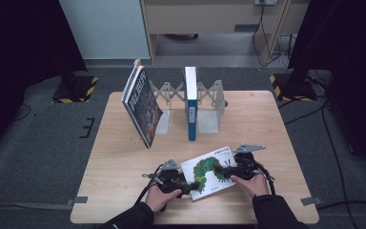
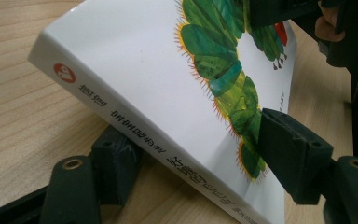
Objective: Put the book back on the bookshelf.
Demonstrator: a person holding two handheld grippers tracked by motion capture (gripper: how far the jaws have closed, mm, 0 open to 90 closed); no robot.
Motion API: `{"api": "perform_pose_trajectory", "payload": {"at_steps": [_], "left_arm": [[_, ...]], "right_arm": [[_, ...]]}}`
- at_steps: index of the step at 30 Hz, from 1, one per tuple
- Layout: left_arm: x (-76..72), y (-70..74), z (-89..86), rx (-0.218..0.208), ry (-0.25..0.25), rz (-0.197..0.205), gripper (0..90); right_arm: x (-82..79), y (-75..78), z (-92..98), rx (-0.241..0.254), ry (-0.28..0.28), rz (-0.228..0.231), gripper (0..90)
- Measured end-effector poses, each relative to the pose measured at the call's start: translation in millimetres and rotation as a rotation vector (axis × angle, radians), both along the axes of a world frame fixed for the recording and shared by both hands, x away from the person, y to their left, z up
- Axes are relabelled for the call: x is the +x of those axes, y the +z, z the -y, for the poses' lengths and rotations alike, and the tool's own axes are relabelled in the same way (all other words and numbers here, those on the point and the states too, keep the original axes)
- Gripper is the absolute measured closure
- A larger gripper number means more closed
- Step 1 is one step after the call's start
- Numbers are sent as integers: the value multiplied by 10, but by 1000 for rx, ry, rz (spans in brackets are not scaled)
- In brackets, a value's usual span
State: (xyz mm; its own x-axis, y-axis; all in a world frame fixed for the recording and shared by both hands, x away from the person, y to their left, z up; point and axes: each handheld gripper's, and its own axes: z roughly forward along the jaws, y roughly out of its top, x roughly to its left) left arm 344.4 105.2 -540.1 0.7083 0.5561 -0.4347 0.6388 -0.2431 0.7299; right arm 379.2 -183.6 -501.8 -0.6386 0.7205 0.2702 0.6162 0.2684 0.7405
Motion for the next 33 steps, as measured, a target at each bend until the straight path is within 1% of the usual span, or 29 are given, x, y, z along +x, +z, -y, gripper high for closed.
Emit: {"api": "perform_pose_trajectory", "payload": {"at_steps": [5, 7, 10, 11, 12, 13, 14, 15, 16, 17, 19, 20, 21, 23, 24, 25, 26, 27, 28, 29, 30, 31, 33], "left_arm": [[-4, 2, -2, -1, 3, -6, 311], [-4, 4, -3, -1, 3, -8, 311], [0, 16, -3, 4, 5, -18, 315], [-2, 19, -2, -3, 4, -14, 316], [-3, 28, -1, -2, 1, -15, 324], [-6, 36, 1, -1, -2, -9, 327], [-10, 39, 3, -2, -2, -3, 331], [-12, 41, 4, -3, 0, -3, 337], [-12, 42, 4, -4, -1, 2, 340], [-15, 48, 2, -5, -1, 7, 364], [-18, 49, 8, -16, 5, 6, 376], [-18, 45, 13, -16, 4, 8, 382], [-17, 40, 14, -17, 6, 6, 382], [-19, 29, 10, -21, 12, -4, 393], [-23, 21, 10, -21, 16, -2, 409], [-21, 15, 7, -22, 17, -5, 409], [-18, 12, 5, -22, 19, -10, 410], [-16, 6, 4, -27, 19, -12, 410], [-18, 4, 3, -28, 23, -17, 410], [-18, 3, 2, -28, 23, -18, 409], [-18, 3, 2, -28, 22, -17, 410], [-20, 3, 3, -29, 22, -15, 410], [-21, 6, 4, -27, 20, -8, 410]], "right_arm": [[-8, -8, -12, -3, -1, 1, 270], [-7, -11, -11, 3, 1, 3, 270], [-8, -8, -18, 25, 1, -3, 265], [-7, -6, -21, 28, 3, -4, 270], [-7, -5, -22, 46, 25, -12, 315], [-10, -1, -38, 64, 32, 1, 286], [-20, 15, -57, 39, 34, 15, 295], [-20, 20, -62, 32, 30, 25, 296], [-12, 19, -55, 43, 25, 22, 302], [-8, 28, -42, 43, 24, 40, 309], [-8, 36, -35, 43, 23, 43, 308], [-7, 41, -34, 30, 13, 53, 272], [-7, 41, -34, 30, 13, 53, 272], [-4, 37, -24, 5, -8, 56, 240], [1, 32, 8, -37, -43, 63, 225], [1, 32, 8, -37, -43, 63, 225], [9, 19, 48, -41, -59, 42, 227], [9, 19, 48, -41, -59, 42, 227], [9, 7, 60, -39, -65, 23, 228], [16, -15, 73, -45, -55, 9, 224], [17, -49, 68, -65, -47, -21, 218], [17, -49, 68, -65, -47, -21, 218], [17, -63, 58, -72, -49, -35, 212]]}}
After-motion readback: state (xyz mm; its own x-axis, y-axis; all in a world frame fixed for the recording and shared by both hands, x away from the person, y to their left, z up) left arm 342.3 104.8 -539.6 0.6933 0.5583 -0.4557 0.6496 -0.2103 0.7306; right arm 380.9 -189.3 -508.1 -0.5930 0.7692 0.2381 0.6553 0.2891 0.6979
